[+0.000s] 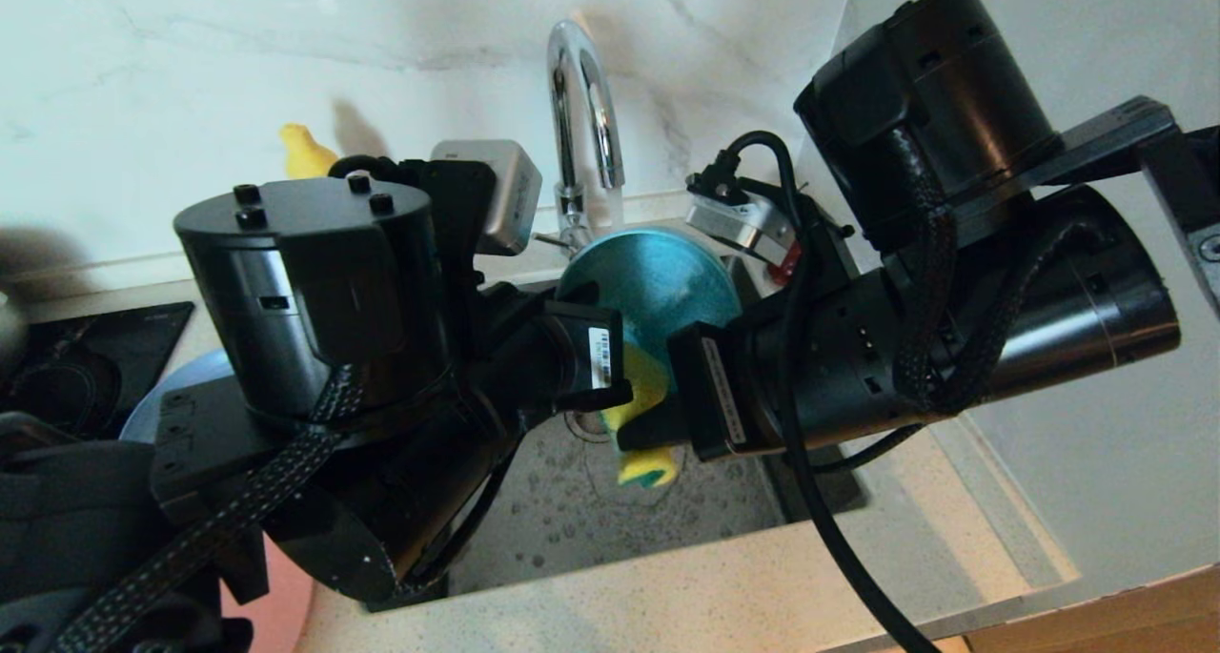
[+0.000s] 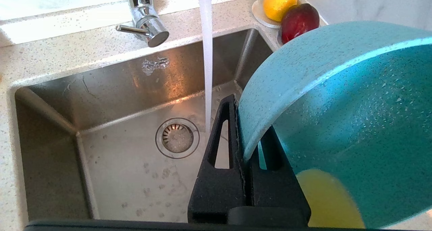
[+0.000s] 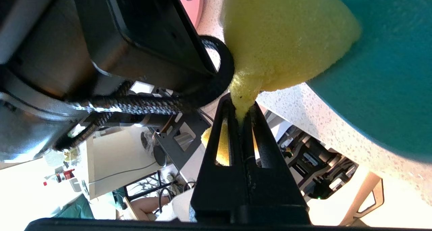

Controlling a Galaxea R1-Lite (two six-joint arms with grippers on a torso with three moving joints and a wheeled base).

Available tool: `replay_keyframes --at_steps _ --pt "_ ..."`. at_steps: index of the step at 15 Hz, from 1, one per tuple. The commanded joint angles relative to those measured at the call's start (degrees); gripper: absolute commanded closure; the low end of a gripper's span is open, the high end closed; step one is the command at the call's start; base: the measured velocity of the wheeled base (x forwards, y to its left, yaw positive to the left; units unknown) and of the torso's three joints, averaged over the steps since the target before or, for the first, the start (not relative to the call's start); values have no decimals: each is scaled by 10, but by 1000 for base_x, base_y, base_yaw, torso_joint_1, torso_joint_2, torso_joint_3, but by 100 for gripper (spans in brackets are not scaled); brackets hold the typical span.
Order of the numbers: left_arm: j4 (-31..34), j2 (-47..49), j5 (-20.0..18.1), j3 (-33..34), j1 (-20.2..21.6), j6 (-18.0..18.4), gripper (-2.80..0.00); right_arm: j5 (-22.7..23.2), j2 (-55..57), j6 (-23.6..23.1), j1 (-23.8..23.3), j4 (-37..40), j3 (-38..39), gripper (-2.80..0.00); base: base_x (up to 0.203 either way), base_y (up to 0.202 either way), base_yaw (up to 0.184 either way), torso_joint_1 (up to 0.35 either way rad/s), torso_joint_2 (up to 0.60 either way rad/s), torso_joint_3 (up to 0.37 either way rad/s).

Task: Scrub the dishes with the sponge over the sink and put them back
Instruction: Wipe the bowl

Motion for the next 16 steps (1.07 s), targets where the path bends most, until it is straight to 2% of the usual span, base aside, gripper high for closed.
replay_keyframes --at_steps 1,7,16 --pt "-2 1 2 1 0 0 0 0 5 3 2 3 -5 0 0 0 0 0 0 0" --pt "-1 3 3 2 0 1 0 1 -38 0 -45 7 19 0 0 0 0 0 0 0" --pt "-2 -12 4 21 3 -1 0 -1 -72 -3 -59 9 10 0 0 0 0 0 0 0"
